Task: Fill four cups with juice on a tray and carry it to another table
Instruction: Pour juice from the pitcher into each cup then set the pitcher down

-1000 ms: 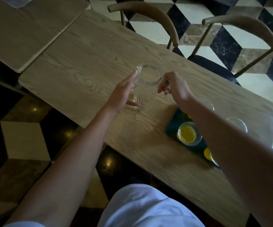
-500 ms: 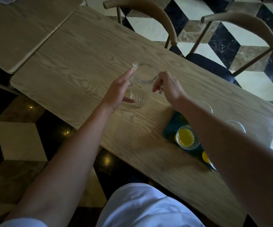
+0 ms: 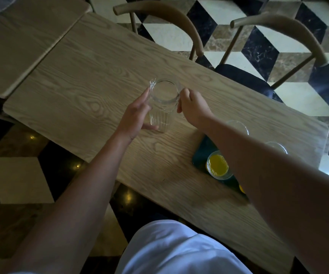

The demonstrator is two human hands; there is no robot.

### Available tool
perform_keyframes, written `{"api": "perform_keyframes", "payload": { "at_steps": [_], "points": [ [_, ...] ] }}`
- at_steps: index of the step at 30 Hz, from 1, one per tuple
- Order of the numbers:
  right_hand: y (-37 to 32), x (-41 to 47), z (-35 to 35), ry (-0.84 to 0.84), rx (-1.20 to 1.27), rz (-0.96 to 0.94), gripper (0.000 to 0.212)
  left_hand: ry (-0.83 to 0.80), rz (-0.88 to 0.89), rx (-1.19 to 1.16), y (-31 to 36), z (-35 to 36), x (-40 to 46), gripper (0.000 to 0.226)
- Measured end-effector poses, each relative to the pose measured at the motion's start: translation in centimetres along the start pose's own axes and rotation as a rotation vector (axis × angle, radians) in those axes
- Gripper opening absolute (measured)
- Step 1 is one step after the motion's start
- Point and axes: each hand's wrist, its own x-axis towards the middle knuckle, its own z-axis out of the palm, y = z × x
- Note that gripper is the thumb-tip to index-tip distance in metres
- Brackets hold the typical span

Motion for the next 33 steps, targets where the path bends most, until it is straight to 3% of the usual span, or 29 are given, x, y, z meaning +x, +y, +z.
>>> {"api": "perform_keyframes", "payload": {
  "at_steps": [5, 14, 16, 19, 21, 23, 27, 33],
  "points": [
    [-0.6, -0.2, -0.8, -0.062, -0.002, 0.040, 0.037, 0.011, -0.018, 0.039, 1.2, 0.5, -0.4, 0.067],
    [-0.3, -1.2, -2.3, 0.052, 0.024, 0.099, 0.056, 0.089, -0.114, 0.217, 4.7, 0.9, -0.9, 0.070],
    [-0.2, -2.3, -3.7, 0.112, 0.081, 0.075, 0.058, 0.230, -0.021, 0.404, 5.9, 0.7, -1.8, 0.073],
    [1.5, -4.9, -5.9, 0.193, 0.232, 0.074, 0.056, 0.370, 0.319, 0.594, 7.7, 1.9, -5.1, 0.059],
    [3.3, -7.6, -7.3, 0.238, 0.366, 0.128, 0.059, 0.270, 0.491, 0.550, 8.3, 4.2, -7.8, 0.053],
    [5.2, -10.9, -8.3, 0.284, 0.499, 0.180, 0.057, 0.104, 0.510, 0.497, 8.3, 7.0, -10.3, 0.050],
    [8.8, -17.6, -9.4, 0.383, 0.629, 0.279, 0.055, -0.214, 0.327, 0.453, 6.8, 12.1, -13.6, 0.048],
    [13.7, -24.4, -10.1, 0.584, 0.691, 0.399, 0.043, -0.358, 0.126, 0.544, 3.2, 17.2, -15.7, 0.048]
  ]
}}
